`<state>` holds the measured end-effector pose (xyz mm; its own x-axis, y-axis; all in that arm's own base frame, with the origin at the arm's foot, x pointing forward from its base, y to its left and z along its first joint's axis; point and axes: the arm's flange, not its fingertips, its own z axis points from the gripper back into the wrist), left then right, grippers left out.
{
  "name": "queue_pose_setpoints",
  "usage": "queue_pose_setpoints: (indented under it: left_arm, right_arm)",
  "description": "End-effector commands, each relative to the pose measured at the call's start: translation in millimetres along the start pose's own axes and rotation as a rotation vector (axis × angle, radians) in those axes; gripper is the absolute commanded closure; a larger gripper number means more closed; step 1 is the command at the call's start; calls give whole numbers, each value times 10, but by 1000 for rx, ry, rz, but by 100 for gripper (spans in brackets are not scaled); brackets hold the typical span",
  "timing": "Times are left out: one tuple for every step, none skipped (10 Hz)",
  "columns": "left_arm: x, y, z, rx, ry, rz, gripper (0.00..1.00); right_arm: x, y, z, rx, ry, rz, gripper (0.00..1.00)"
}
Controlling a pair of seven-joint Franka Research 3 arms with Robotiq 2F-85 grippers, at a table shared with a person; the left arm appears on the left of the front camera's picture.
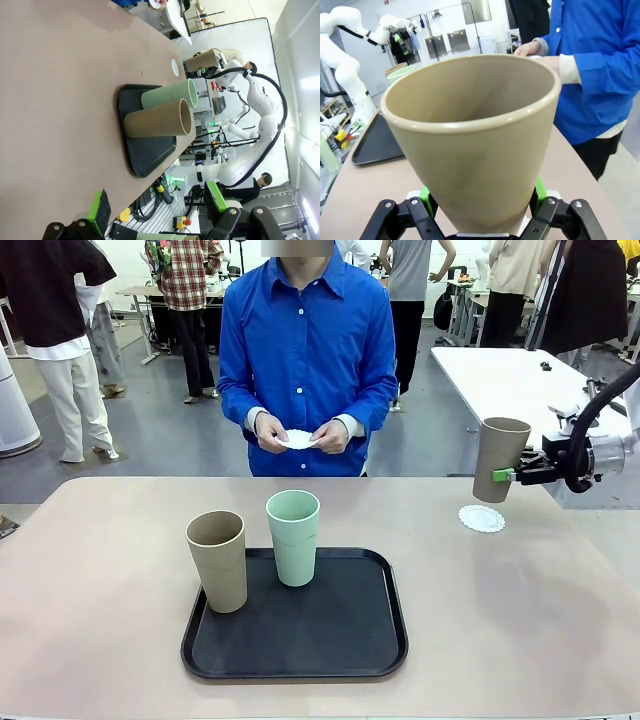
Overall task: Place coasters on the table and set cups on them.
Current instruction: Pick up one Reusable plastic cup and place it on a coaster set by the human.
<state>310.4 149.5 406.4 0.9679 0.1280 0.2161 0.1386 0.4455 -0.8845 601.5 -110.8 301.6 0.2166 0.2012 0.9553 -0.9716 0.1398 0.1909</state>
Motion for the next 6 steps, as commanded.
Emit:
queue_pose_setpoints:
  left_arm:
    - [-5,0,17,-17,-9,-7,0]
    - [-5,0,17,-17,-9,-7,0]
    - [-5,0,17,-17,-9,-7,0]
    - [-5,0,17,-17,-9,-7,0]
    - [-5,0,17,-17,-9,-7,0]
    - [-5,0,17,-17,-9,-7,0]
  right_arm:
    - [-37,-107,-18,18,-42,18,16]
    - [-72,-118,-31,13,-44,28,16]
    - [-91,-130,-44,-8,-41,30,16]
    - [-89,-29,-21,9,-7,2,16]
    - [-89,-29,-21,9,-7,2,16]
    - [-89,-29,-21,9,-7,2,16]
